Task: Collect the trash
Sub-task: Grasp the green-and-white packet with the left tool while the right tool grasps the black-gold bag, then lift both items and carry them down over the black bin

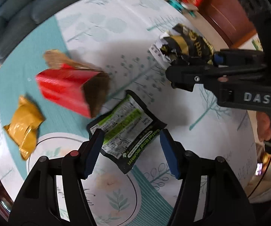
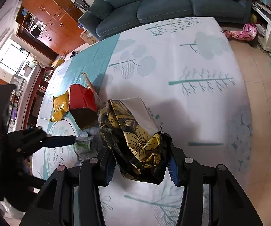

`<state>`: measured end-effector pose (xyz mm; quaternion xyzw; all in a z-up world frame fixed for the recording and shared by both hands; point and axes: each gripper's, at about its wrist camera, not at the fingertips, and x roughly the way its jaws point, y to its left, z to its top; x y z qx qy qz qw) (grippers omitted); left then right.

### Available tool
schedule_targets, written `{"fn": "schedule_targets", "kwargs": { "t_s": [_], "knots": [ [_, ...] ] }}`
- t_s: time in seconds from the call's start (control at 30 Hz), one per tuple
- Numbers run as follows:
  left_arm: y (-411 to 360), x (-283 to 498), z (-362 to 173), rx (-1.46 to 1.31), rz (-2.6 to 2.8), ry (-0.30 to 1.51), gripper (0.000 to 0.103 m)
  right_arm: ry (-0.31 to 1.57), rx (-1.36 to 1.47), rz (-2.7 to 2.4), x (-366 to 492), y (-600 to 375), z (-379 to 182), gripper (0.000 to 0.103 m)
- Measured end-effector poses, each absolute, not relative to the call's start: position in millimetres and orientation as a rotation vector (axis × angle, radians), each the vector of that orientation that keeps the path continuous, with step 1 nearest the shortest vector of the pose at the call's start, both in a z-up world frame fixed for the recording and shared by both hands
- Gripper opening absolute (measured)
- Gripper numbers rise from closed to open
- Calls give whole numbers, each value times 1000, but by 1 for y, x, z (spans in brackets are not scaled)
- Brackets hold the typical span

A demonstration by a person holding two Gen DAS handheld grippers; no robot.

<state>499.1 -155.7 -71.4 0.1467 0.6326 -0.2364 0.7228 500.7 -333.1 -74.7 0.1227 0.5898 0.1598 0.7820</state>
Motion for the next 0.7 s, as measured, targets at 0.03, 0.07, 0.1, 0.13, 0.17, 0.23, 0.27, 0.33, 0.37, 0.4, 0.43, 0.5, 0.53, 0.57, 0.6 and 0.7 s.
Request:
{"fn": "schedule_targets", "kwargs": {
  "t_s": [0.03,0.07,0.1,0.13,0.17,0.23,0.27,0.33,0.37,0.4,0.43,0.5,0.53,0.57,0.6,0.7],
  "knots": [
    [-158,500,-73,337,-534,1399,59,1272,264,344,499,-335,-75,47],
    [-160,502,-75,359,-544,1401,59,1271,264,344,498,-335,-75,47],
    [-162,504,-76,372,-548,1401,59,1270,263,344,497,-336,-75,47],
    [-164,506,-77,381,-553,1401,59,1270,264,345,495,-337,-75,47],
    [-165,507,-78,390,-557,1401,59,1268,265,346,492,-338,-73,47],
    [-166,509,-79,401,-554,1403,57,1263,268,347,485,-341,-70,47],
    [-167,509,-80,409,-549,1403,44,1261,271,348,484,-341,-69,47],
    [-171,510,-84,422,-544,1417,26,1256,275,353,481,-342,-67,47],
    [-168,512,-85,422,-542,1409,22,1254,276,356,479,-342,-66,47],
    [-168,511,-84,424,-543,1401,20,1251,275,359,477,-341,-65,47],
    [-169,508,-82,428,-540,1391,12,1249,273,360,475,-341,-64,47],
    [-166,503,-80,395,-552,1407,0,1243,266,365,471,-340,-62,47],
    [-164,502,-80,384,-544,1402,0,1241,263,366,469,-339,-61,47],
    [-162,500,-78,380,-538,1393,0,1237,260,367,466,-338,-59,47],
    [-161,498,-76,370,-533,1387,0,1233,256,369,463,-336,-57,46],
    [-148,490,-65,297,-519,1368,0,1219,238,376,454,-330,-50,46]
  ]
}}
